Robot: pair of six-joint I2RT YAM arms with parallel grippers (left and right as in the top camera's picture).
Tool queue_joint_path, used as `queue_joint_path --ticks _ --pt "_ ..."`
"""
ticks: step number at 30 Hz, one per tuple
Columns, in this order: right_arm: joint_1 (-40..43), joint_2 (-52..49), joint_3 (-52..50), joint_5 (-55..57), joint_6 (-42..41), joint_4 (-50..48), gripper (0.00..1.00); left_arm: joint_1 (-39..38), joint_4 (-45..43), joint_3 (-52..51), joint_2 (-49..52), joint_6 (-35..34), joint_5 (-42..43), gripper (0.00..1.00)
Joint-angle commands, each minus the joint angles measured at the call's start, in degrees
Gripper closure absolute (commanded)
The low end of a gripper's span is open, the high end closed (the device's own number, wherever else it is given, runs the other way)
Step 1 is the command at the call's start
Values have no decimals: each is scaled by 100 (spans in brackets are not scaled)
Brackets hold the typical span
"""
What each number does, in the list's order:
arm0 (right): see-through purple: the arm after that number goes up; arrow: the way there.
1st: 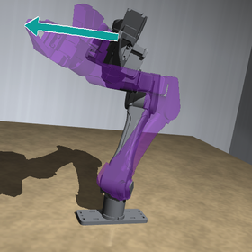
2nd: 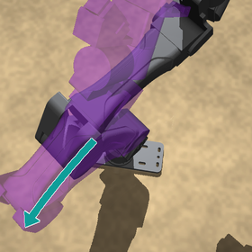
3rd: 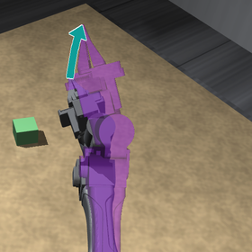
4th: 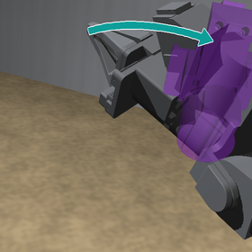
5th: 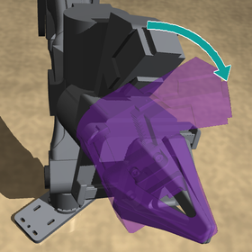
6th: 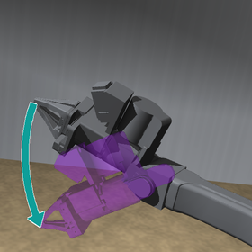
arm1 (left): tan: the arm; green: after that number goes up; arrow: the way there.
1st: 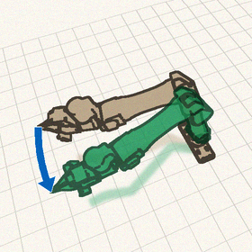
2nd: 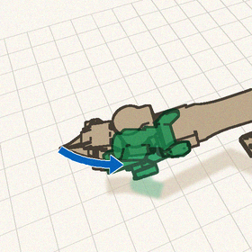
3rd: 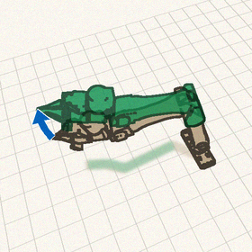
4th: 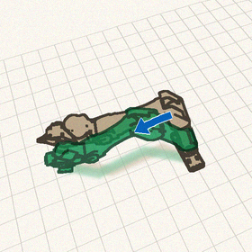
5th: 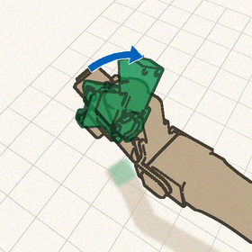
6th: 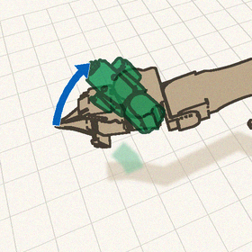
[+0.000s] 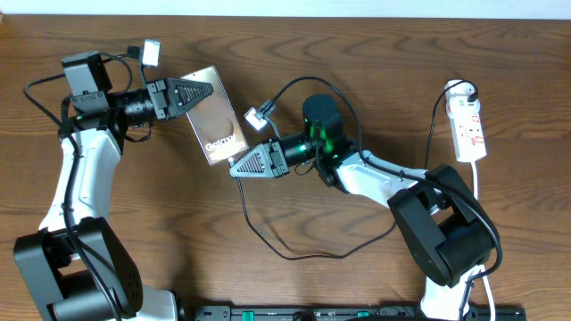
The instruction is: Plug charger to phone and switch on socket
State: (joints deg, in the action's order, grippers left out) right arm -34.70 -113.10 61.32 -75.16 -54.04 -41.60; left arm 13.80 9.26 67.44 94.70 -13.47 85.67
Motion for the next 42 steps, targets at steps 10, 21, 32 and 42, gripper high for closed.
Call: queue_joint_path --ticks 10,21,32,42 --pt "52 48 164 407 52 -577 99 -103 96 28 -131 37 444 92" --pt "52 48 164 417 144 -577 99 -103 96 28 -131 35 444 93" --pt "52 48 164 474 426 -577 99 -103 101 28 -131 33 444 93" --pt "52 48 164 627 428 -577 99 -103 118 28 -131 35 444 93"
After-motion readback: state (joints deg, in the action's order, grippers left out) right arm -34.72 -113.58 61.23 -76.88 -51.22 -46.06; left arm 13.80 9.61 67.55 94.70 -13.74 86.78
